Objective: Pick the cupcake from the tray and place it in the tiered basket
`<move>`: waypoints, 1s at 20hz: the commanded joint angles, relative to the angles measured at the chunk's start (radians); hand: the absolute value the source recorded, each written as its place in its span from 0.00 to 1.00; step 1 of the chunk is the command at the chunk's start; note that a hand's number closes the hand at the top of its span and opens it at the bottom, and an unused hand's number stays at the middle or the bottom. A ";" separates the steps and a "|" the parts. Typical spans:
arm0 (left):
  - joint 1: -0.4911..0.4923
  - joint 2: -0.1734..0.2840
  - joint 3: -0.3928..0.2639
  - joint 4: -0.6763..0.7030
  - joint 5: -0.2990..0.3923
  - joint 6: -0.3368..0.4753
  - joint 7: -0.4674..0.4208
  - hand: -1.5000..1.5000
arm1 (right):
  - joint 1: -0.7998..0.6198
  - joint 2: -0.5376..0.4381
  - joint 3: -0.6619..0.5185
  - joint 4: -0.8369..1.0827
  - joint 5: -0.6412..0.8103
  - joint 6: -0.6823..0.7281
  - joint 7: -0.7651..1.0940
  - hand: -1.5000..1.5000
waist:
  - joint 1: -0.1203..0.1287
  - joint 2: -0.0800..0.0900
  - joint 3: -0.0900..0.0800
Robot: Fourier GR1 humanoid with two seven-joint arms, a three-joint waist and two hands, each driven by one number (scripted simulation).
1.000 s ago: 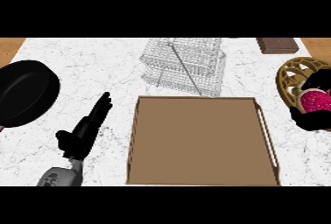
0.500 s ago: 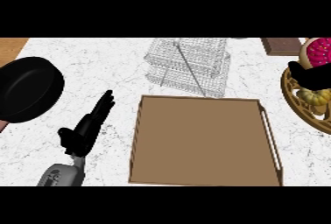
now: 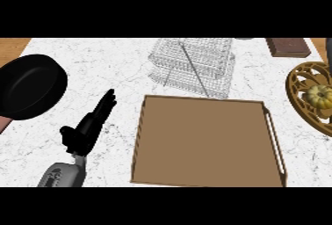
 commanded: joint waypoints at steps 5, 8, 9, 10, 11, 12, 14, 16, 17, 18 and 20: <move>-0.065 -0.035 -0.008 0.039 -0.030 0.021 0.014 0.50 | -0.277 0.154 0.017 0.458 0.102 -0.110 -0.084 1.00 | 0.012 0.008 0.000; -0.051 -0.031 -0.002 0.020 -0.008 -0.001 0.034 0.50 | -0.295 0.185 0.000 0.597 0.105 -0.138 -0.176 1.00 | 0.014 0.009 0.001; -0.049 -0.028 -0.011 -0.029 -0.023 0.014 0.052 0.50 | -0.286 0.202 0.000 0.625 0.109 -0.158 -0.200 1.00 | 0.015 0.007 0.001; -0.034 -0.019 0.001 0.029 -0.013 -0.015 0.002 0.50 | -0.302 0.210 -0.005 0.681 0.121 -0.183 -0.232 1.00 | 0.017 0.011 0.000; -0.014 -0.024 -0.003 0.018 -0.029 0.002 -0.023 0.50 | -0.326 0.221 -0.018 0.717 0.124 -0.207 -0.248 1.00 | 0.018 0.010 0.000; 0.004 -0.021 -0.003 -0.020 -0.007 -0.014 0.012 0.50 | -0.368 0.219 -0.034 0.754 0.115 -0.187 -0.243 1.00 | 0.020 0.008 0.001; 0.001 -0.024 -0.012 -0.022 -0.015 -0.014 0.016 0.50 | -0.356 0.261 -0.030 0.828 0.141 -0.265 -0.282 1.00 | 0.026 0.012 0.001; -0.035 -0.001 0.018 -0.004 0.006 -0.042 0.019 0.50 | -0.391 0.278 -0.051 0.880 0.137 -0.292 -0.313 1.00 | 0.023 0.013 0.000; -0.043 -0.049 -0.011 -0.012 -0.019 0.008 0.044 0.50 | -0.374 0.288 -0.047 0.912 0.148 -0.318 -0.341 1.00 | 0.024 0.015 0.001; -0.006 -0.031 -0.018 0.011 -0.044 -0.006 -0.028 0.50 | -0.393 0.275 -0.065 0.940 0.137 -0.309 -0.365 1.00 | 0.027 0.016 0.000; -0.073 -0.004 0.030 0.021 -0.002 -0.037 0.022 0.50 | -0.411 0.334 -0.088 0.947 0.112 -0.332 -0.351 1.00 | 0.016 0.012 0.001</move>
